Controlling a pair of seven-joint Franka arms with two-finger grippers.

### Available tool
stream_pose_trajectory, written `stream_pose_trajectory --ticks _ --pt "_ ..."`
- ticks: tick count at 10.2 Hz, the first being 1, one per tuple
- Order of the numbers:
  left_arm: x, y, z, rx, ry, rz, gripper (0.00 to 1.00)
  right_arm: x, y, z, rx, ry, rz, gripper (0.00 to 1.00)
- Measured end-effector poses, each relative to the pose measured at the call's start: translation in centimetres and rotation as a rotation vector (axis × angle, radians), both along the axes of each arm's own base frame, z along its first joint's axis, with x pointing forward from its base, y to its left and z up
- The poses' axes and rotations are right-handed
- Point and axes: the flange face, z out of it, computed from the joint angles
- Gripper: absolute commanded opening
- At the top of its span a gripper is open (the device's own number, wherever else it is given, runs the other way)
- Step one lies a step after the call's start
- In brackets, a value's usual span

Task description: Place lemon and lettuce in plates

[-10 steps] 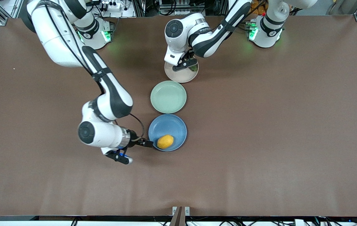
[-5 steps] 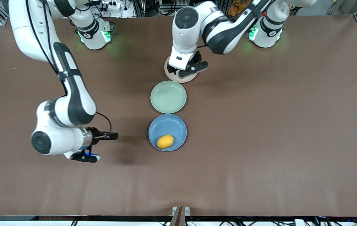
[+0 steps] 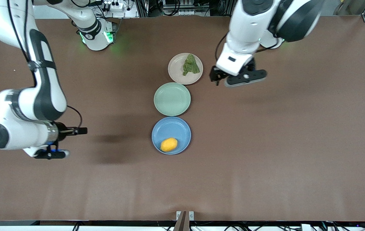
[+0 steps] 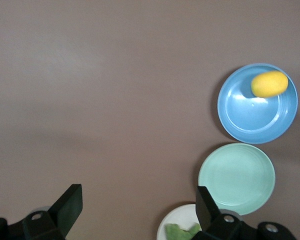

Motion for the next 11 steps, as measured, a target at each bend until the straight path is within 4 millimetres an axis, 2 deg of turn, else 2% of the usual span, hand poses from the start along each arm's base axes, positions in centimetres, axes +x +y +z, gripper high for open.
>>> stream_pose_trajectory --ticks 3,4,6,8,9,11 --pt "3.0 9.1 4.3 0.016 -0.066 -0.092 1.00 -2.8 -3.2 8.9 -0.004 -0.045 -0.029 1.00" --pt "3.8 12.6 5.6 0.023 -0.086 -0.108 1.00 -4.2 -3.6 12.1 -0.006 -0.060 -0.029 1.00" --pt "5.0 19.0 6.9 0.029 -0.091 -0.129 1.00 -6.6 -3.5 16.6 -0.030 -0.092 -0.009 1.00" --pt "5.7 24.5 7.7 0.032 -0.072 -0.141 1.00 -7.7 -1.9 19.8 -0.057 -0.162 0.034 1.00" --pt "5.4 26.5 8.9 0.033 -0.057 -0.131 1.00 -7.9 -0.7 21.0 -0.074 -0.203 0.065 1.00" --pt "4.5 28.1 11.7 0.032 -0.046 -0.118 1.00 -8.0 0.0 22.2 -0.078 -0.275 0.114 1.00"
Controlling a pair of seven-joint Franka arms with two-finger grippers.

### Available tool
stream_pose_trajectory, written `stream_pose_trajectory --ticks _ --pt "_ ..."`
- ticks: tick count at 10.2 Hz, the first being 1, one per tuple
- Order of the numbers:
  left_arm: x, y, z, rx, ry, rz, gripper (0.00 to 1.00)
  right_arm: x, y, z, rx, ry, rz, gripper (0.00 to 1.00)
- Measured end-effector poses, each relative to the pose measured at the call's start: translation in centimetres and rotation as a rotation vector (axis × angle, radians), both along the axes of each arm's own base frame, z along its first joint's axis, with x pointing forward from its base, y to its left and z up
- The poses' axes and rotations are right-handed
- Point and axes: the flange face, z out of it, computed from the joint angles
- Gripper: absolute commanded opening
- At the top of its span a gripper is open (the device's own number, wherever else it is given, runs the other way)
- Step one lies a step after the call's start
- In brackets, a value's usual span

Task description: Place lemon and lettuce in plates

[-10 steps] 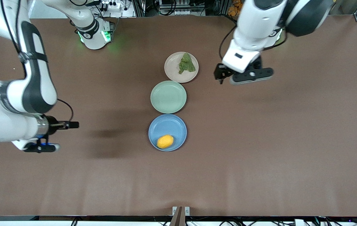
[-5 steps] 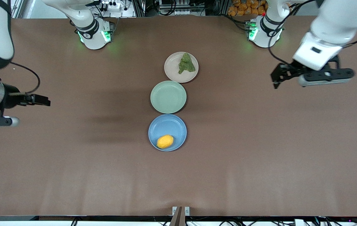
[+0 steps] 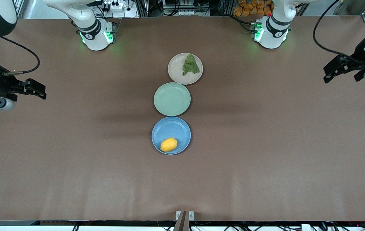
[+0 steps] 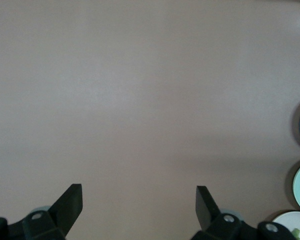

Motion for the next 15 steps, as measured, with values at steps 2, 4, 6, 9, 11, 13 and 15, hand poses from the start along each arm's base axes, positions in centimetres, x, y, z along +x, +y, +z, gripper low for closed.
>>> stream_pose_trajectory --ticks 2,4,6,9,11,13,15 --pt "-0.3 0.2 0.9 -0.028 -0.005 0.006 1.00 -0.1 -0.5 -0.2 0.001 -0.021 0.024 1.00" --pt "-0.1 1.5 0.8 -0.033 -0.001 0.034 1.00 -0.3 -0.6 -0.2 0.002 -0.023 0.026 1.00" --pt "-0.1 1.4 0.7 -0.028 0.000 0.034 1.00 -0.5 -0.6 0.0 0.003 -0.027 0.028 1.00" --pt "-0.3 0.1 0.4 -0.023 0.020 0.012 1.00 -1.1 -0.5 0.1 0.005 -0.025 0.031 1.00" --pt "-0.6 -1.9 -0.6 -0.017 0.048 -0.023 1.00 -1.4 0.4 0.1 0.007 -0.023 0.048 1.00" --pt "-0.5 -2.0 -1.6 -0.014 0.069 -0.025 1.00 -1.4 0.8 0.0 0.010 -0.021 0.054 1.00" --pt "-0.4 -1.3 -1.7 -0.014 0.073 -0.030 1.00 -1.5 0.9 -0.2 0.018 -0.013 0.054 1.00"
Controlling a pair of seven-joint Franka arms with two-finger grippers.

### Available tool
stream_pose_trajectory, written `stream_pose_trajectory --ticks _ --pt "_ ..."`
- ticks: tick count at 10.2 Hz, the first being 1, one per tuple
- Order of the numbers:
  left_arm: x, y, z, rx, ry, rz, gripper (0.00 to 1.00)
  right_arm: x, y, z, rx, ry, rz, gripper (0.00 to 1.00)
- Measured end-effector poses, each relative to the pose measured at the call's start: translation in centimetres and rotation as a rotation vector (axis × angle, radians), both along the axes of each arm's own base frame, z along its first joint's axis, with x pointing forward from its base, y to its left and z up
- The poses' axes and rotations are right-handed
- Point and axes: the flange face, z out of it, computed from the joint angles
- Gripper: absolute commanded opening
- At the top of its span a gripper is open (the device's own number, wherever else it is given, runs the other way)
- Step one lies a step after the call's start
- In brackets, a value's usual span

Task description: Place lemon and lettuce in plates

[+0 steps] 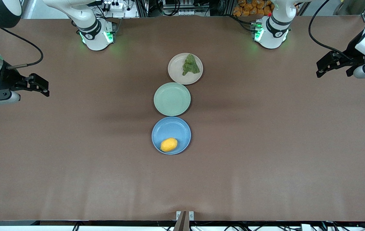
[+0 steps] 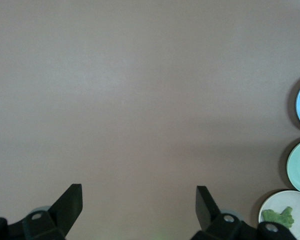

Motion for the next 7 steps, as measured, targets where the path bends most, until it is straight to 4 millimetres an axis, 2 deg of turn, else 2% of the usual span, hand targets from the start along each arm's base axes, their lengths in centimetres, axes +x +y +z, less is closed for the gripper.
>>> stream_pose_trajectory --ticks 3,7 --pt "0.15 1.31 -0.01 0.000 0.000 -0.004 1.00 -0.12 -0.06 -0.10 0.000 0.011 -0.002 1.00" --pt "0.17 1.32 -0.04 0.000 0.001 -0.004 1.00 -0.12 -0.34 -0.12 0.001 0.013 -0.007 1.00"
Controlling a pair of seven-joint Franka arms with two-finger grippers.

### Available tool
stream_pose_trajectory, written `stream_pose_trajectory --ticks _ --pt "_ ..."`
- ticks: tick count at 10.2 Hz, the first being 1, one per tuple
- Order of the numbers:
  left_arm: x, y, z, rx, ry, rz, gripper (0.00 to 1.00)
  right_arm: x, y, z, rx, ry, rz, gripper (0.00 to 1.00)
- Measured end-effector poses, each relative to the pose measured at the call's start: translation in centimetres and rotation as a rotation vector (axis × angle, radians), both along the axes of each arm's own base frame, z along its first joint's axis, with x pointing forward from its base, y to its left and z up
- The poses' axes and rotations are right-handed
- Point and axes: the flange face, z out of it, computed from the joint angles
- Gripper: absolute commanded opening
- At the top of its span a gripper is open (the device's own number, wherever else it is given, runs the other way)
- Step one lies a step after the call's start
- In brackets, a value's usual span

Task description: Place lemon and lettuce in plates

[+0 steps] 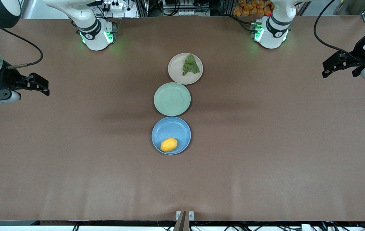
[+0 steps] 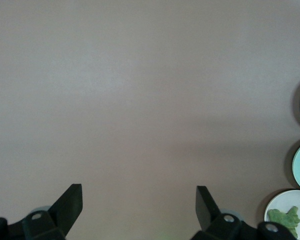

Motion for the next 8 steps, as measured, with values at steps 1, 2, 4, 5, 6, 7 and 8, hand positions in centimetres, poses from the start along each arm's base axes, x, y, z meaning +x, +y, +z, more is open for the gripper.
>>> stream_pose_trajectory --ticks 1,2,4,5,6,7,8 --pt "0.01 0.00 -0.01 0.000 0.000 0.000 1.00 0.00 -0.02 0.00 0.000 0.000 0.000 1.00" --pt "0.01 0.00 -0.01 0.000 0.000 0.000 1.00 0.00 -0.06 0.00 0.000 0.000 -0.001 1.00" --pt "0.07 -0.01 0.09 -0.001 -0.007 0.000 1.00 0.01 -0.10 -0.05 0.000 0.000 -0.002 1.00" --pt "0.19 -0.02 0.23 -0.002 -0.019 0.000 1.00 0.01 -0.10 -0.07 0.000 0.000 -0.002 1.00" --pt "0.30 -0.03 0.36 -0.003 -0.031 0.000 1.00 0.04 -0.10 -0.06 0.000 -0.001 -0.002 1.00" --pt "0.38 -0.04 0.43 -0.003 -0.038 0.000 1.00 0.08 -0.12 -0.03 0.000 -0.005 -0.002 1.00" --pt "0.42 -0.04 0.48 -0.004 -0.042 0.000 1.00 0.16 -0.13 0.01 0.001 -0.012 -0.003 1.00"
